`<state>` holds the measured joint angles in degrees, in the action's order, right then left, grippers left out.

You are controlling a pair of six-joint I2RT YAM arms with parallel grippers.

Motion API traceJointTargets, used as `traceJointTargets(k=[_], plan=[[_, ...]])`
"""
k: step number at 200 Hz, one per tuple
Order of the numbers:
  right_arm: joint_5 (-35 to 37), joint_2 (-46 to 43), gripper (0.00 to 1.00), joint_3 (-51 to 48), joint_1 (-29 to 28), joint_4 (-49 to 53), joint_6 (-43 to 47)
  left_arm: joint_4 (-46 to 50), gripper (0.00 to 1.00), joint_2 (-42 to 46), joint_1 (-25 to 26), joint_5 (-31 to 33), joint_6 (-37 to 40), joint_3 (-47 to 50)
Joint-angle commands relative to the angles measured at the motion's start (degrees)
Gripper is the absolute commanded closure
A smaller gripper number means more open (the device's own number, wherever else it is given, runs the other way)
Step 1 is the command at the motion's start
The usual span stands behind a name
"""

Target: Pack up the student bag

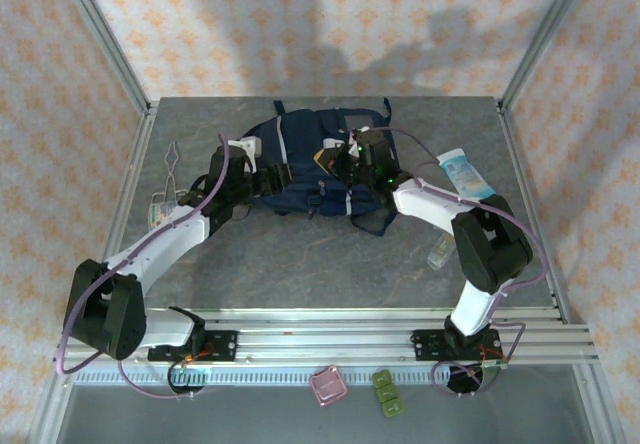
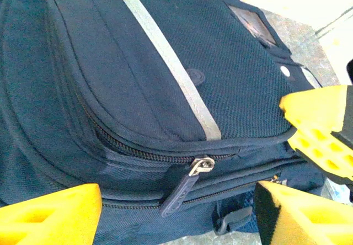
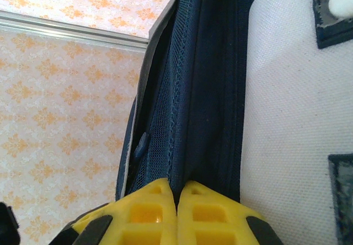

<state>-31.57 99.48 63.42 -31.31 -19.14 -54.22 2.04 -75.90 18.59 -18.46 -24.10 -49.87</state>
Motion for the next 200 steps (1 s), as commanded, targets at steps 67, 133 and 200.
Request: traceJointTargets(k=[67, 133, 200], plan=[[-4.02, -3.51, 1.00, 3.20, -0.18, -11.27, 0.95, -2.22, 0.44, -2.62, 0.34, -3.73, 2.75, -1.20], [-4.11, -3.51, 1.00, 3.03, -0.29, -11.19, 0.78, -6.04, 0.67, -5.35, 3.50, 2.48, 3.77, -1.45], [-4.20, -3.37, 1.00, 3.18, -0.24, -11.18, 0.78, -5.57, 0.69, -7.07, 7.12, 10.85, 5.44, -2.43]])
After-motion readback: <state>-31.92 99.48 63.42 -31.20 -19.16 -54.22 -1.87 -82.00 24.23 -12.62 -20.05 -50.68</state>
